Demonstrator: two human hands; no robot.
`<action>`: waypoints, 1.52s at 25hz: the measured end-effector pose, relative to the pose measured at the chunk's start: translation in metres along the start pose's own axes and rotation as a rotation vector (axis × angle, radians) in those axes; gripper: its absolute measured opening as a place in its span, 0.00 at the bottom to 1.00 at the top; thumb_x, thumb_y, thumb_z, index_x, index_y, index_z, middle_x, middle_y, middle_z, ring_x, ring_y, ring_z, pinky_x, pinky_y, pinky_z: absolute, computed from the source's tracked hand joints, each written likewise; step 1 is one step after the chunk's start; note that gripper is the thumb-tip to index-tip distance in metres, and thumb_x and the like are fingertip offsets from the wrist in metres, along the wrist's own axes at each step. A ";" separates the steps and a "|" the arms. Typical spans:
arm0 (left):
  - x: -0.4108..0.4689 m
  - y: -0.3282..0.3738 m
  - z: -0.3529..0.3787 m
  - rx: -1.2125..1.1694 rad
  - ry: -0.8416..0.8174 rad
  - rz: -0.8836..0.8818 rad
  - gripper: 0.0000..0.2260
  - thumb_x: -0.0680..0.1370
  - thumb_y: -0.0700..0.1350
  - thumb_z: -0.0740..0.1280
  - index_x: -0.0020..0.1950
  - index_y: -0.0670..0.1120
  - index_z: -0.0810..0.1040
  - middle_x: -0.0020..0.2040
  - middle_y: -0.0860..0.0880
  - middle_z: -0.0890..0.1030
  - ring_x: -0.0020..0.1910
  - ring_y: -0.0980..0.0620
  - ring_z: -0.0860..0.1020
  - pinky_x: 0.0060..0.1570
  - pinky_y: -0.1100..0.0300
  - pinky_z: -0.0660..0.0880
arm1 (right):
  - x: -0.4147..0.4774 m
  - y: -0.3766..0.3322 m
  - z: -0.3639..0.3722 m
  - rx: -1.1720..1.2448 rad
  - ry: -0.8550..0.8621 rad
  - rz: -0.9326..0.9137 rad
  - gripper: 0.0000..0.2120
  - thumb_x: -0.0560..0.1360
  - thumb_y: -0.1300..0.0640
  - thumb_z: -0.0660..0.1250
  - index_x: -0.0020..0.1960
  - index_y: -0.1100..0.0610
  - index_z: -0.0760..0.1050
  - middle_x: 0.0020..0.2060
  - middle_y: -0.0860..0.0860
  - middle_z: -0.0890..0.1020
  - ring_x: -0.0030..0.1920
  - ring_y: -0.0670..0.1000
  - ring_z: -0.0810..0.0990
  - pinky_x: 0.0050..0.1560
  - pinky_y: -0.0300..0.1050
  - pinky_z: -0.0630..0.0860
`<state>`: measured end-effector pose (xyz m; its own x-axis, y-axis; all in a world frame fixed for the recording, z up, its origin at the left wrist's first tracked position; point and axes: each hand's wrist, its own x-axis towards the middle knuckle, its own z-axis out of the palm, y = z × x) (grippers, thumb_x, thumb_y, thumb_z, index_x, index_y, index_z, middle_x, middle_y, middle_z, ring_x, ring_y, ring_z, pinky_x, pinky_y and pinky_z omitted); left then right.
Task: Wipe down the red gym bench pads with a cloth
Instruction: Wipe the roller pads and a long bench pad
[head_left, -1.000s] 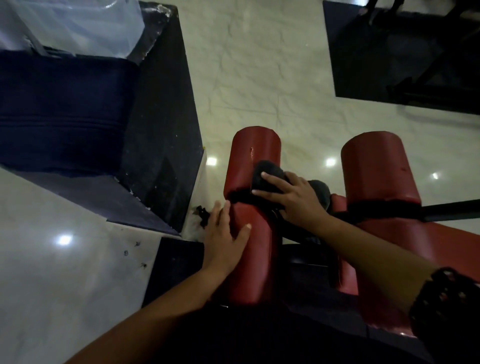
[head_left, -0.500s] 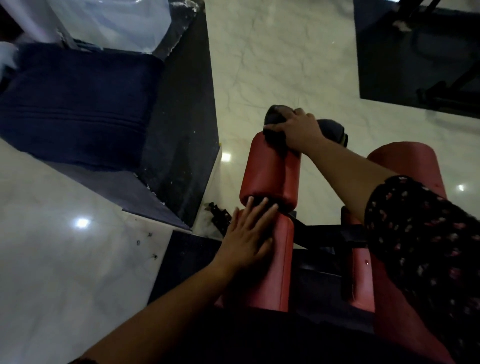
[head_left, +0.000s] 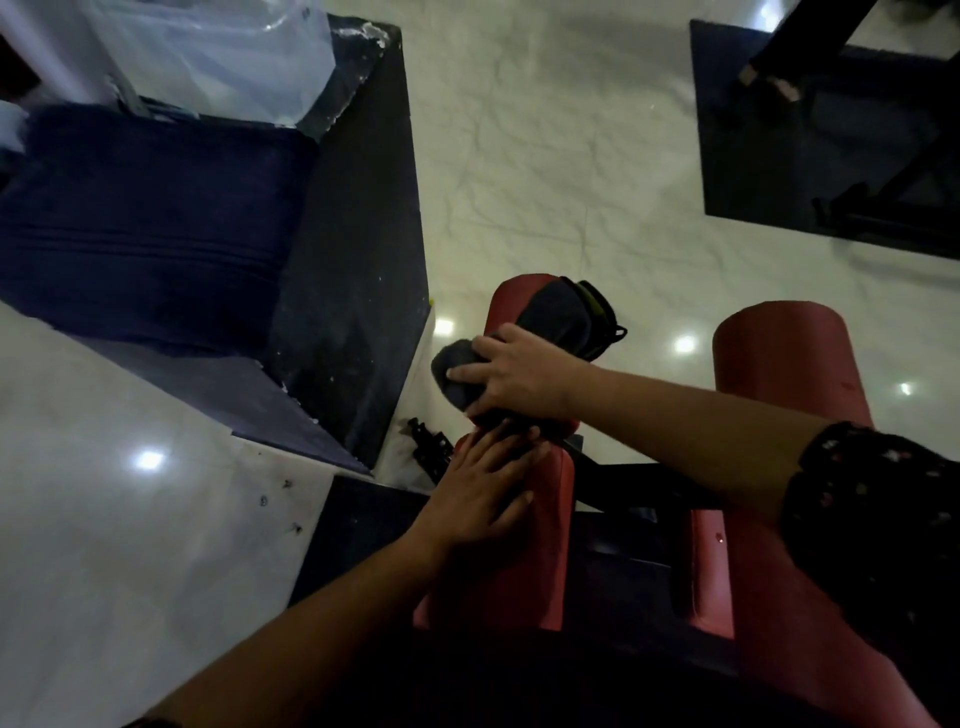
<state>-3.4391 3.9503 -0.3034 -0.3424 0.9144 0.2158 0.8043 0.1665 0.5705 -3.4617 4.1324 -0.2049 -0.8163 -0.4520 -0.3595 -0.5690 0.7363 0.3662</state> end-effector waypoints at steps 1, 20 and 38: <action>0.000 0.001 0.000 -0.004 -0.007 -0.008 0.24 0.80 0.54 0.57 0.76 0.51 0.63 0.77 0.49 0.64 0.78 0.51 0.50 0.74 0.43 0.52 | 0.008 0.008 0.002 -0.018 -0.012 0.011 0.20 0.78 0.50 0.63 0.67 0.33 0.69 0.74 0.45 0.65 0.65 0.56 0.68 0.54 0.51 0.68; 0.012 -0.002 -0.003 0.012 -0.086 0.091 0.28 0.75 0.57 0.61 0.73 0.47 0.70 0.73 0.48 0.70 0.75 0.47 0.61 0.72 0.40 0.53 | 0.065 0.005 -0.009 -0.122 -0.155 -0.374 0.14 0.80 0.47 0.59 0.61 0.47 0.77 0.61 0.44 0.75 0.58 0.54 0.75 0.53 0.46 0.67; 0.126 -0.044 -0.022 -0.008 -0.188 -0.270 0.39 0.73 0.66 0.55 0.80 0.53 0.46 0.80 0.54 0.42 0.78 0.57 0.38 0.77 0.50 0.45 | -0.032 0.127 0.136 1.078 0.359 0.891 0.34 0.70 0.73 0.56 0.66 0.43 0.75 0.68 0.45 0.68 0.65 0.48 0.68 0.62 0.38 0.63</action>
<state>-3.5286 4.0501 -0.2842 -0.4464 0.8899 -0.0936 0.6923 0.4098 0.5940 -3.4941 4.3088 -0.2636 -0.9260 0.3709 -0.0710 0.3512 0.7769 -0.5226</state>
